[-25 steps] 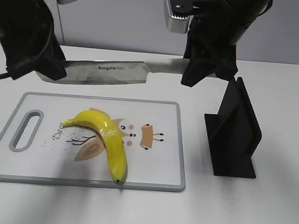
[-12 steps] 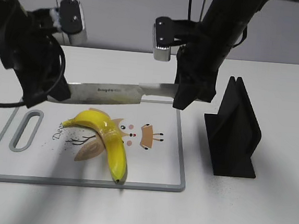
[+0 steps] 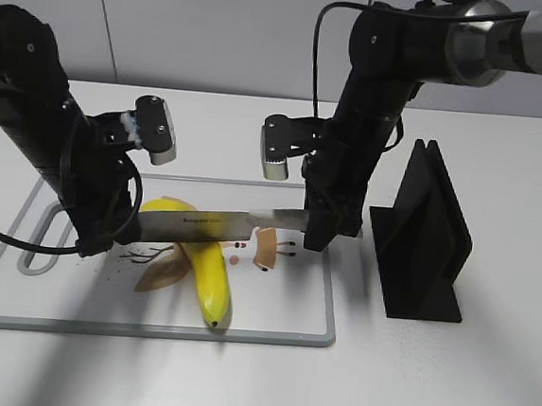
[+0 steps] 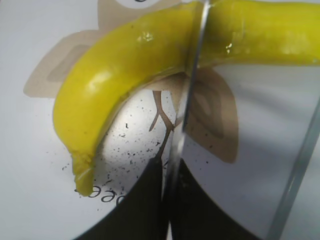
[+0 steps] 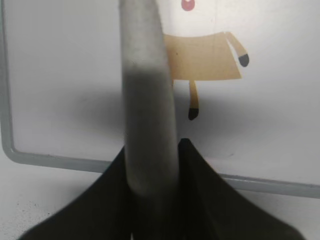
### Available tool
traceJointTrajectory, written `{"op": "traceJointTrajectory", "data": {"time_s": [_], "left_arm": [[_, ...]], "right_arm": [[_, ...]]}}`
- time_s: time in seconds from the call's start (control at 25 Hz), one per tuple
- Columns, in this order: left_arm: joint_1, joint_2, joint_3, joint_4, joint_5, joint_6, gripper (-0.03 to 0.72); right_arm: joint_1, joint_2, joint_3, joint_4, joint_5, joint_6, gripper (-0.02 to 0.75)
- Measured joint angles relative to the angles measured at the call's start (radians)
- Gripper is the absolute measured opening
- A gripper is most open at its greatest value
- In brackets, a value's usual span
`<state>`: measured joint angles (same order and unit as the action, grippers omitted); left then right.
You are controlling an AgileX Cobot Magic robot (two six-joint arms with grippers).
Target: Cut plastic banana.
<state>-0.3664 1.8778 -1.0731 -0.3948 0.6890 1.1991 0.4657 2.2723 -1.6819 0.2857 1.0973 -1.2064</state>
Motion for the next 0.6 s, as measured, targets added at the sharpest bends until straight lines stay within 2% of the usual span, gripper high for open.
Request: {"op": "traceJointTrajectory", "data": {"time_s": [0.36,0.6], "left_arm": [[0.0,-0.063,-0.014,0.013,0.045,-0.005,0.015],[0.0,-0.197,-0.102,0.044,0.229,-0.009,0.008]], "right_arm": [[0.002,-0.054,-0.008,0.004,-0.001,0.003,0.182],[0.002,-0.192,-0.006,0.015,0.056,0.01,0.176]]}}
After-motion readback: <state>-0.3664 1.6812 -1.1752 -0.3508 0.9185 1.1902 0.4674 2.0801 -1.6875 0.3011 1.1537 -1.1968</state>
